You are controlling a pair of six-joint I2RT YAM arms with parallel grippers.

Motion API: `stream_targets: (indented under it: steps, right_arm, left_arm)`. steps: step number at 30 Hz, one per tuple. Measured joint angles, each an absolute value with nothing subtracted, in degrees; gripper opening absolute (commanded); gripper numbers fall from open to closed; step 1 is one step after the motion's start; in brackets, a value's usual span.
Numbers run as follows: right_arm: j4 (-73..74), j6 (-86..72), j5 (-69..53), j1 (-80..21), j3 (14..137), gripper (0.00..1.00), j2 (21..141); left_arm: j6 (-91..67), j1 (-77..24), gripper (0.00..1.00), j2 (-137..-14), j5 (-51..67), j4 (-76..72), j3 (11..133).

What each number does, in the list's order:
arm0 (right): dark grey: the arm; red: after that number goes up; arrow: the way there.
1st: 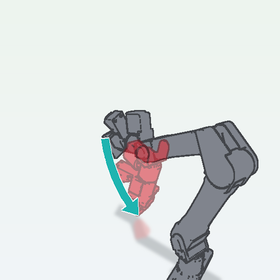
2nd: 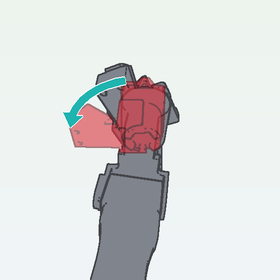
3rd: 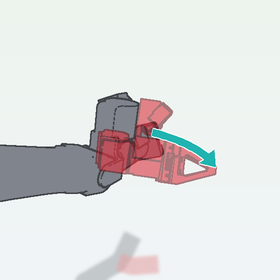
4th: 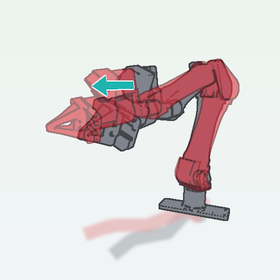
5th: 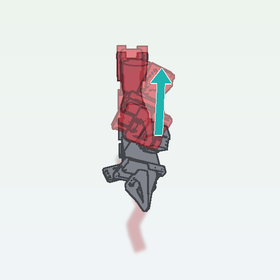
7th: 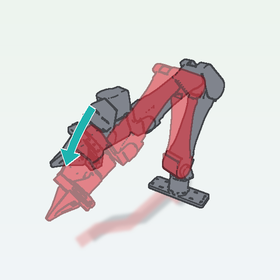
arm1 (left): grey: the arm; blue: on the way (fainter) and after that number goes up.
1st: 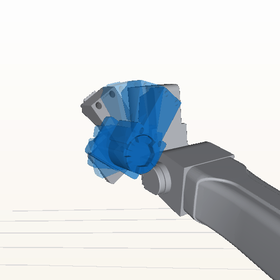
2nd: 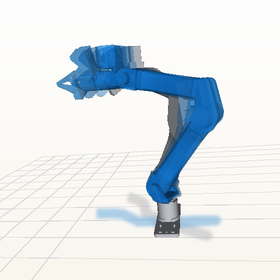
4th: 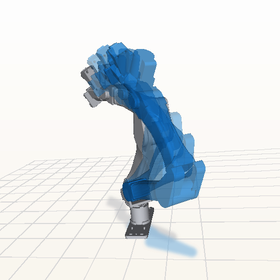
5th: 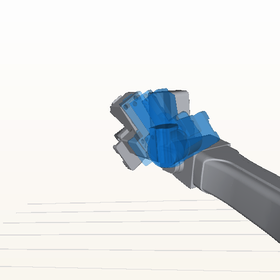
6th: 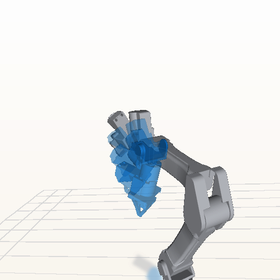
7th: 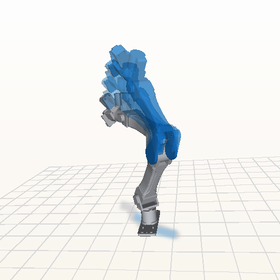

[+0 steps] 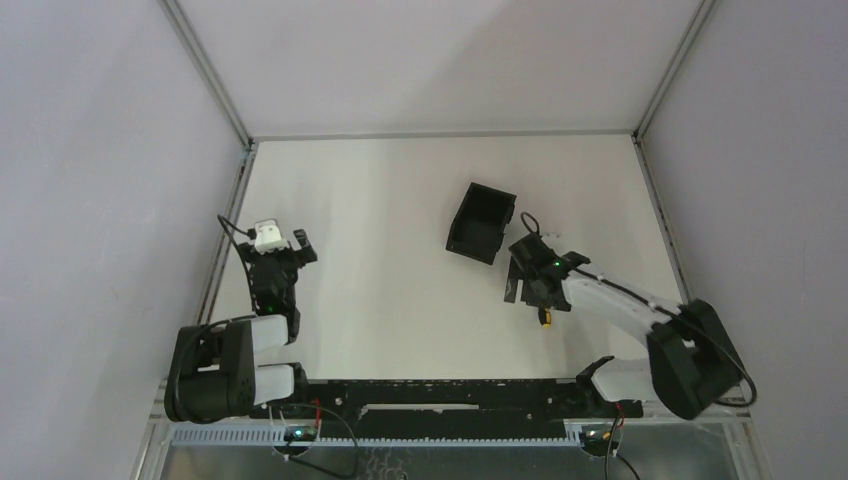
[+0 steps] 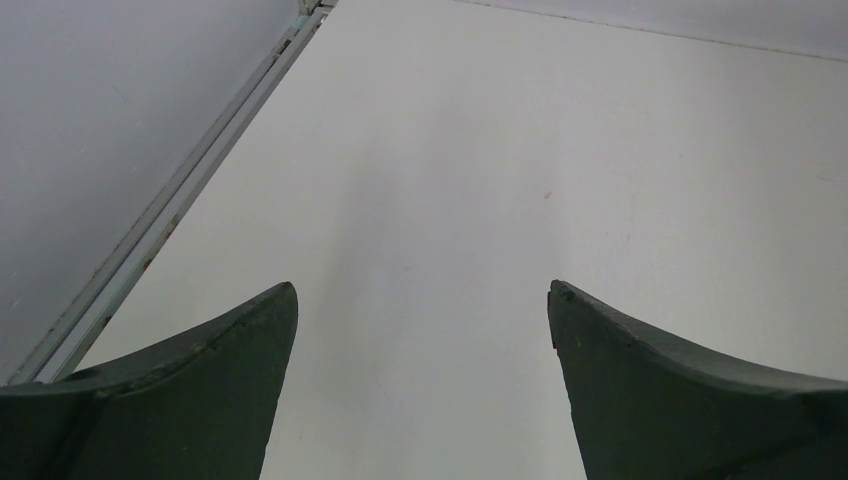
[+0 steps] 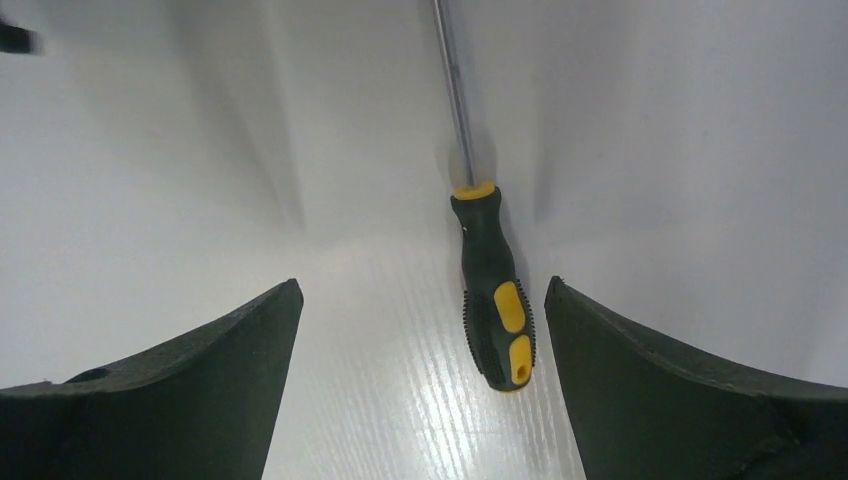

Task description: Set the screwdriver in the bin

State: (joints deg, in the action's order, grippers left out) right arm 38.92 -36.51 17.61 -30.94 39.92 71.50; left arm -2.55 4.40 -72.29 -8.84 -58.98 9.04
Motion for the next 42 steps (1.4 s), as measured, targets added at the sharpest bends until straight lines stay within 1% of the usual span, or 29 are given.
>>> stream_targets:
  steps: [1, 3, 4, 5, 6, 9, 11, 12, 17, 23, 26, 30, 35, 37, 42]
  right_arm:
    - [38.50, -36.51, 17.06, -30.85, 39.92, 1.00, 73.49]
    - [37.71, -36.60, 15.73, -30.46, 39.92, 0.95, 78.30]
    - [37.12, -37.41, 14.52, -30.30, 40.21, 0.90, 80.40]
    - [36.25, -37.45, 14.24, -30.15, 40.95, 0.83, 81.28]
    - [35.73, -37.78, 13.28, -30.02, 41.71, 0.71, 82.50]
    - [35.66, -38.65, 12.91, -30.09, 43.05, 0.09, 84.07]
    - [35.48, -39.42, 13.06, -30.15, 43.16, 0.02, 84.18]
    - [35.73, -40.23, 13.47, -30.13, 43.18, 0.00, 84.09]
    - [35.97, -41.82, 14.66, -30.09, 42.19, 0.00, 82.37]
    - [39.94, -40.07, 15.99, -30.09, 42.28, 0.00, 76.09]
    - [41.56, -38.09, 16.01, -30.09, 46.76, 0.00, 73.06]
    - [40.36, -34.59, 15.51, -30.11, 55.46, 0.00, 73.23]
    - [38.96, -30.65, 15.59, -30.70, 66.30, 0.00, 79.81]
    - [37.89, -28.99, 15.86, -30.98, 71.72, 0.00, 85.47]
    - [36.69, -25.32, 16.23, -31.35, 79.53, 0.00, 96.75]
  left_arm:
    - [-2.55, 4.40, 1.00, -72.29, -8.84, -58.98, 9.04]
    - [-2.55, 4.40, 1.00, -72.29, -8.82, -58.98, 9.04]
    - [-2.55, 4.40, 1.00, -72.31, -8.84, -58.98, 9.04]
    - [-2.55, 4.40, 1.00, -72.29, -8.84, -58.98, 9.04]
    - [-2.55, 4.40, 1.00, -72.31, -8.84, -58.98, 9.04]
    - [-2.55, 4.40, 1.00, -72.31, -8.84, -58.98, 9.04]
    - [-2.55, 4.40, 1.00, -72.29, -8.84, -58.98, 9.04]
    - [-2.55, 4.40, 1.00, -72.31, -8.84, -58.98, 9.04]
    - [-2.55, 4.40, 1.00, -72.29, -8.84, -58.98, 9.04]
    - [-2.55, 4.40, 1.00, -72.29, -8.84, -58.98, 9.04]
    - [-2.55, 4.40, 1.00, -72.29, -8.84, -58.98, 9.04]
    - [-2.55, 4.40, 1.00, -72.29, -8.84, -58.98, 9.04]
    - [-2.55, 4.40, 1.00, -72.31, -8.84, -58.98, 9.04]
    - [-2.55, 4.40, 1.00, -72.29, -8.84, -58.98, 9.04]
    - [-2.55, 4.40, 1.00, -72.29, -8.84, -58.98, 9.04]
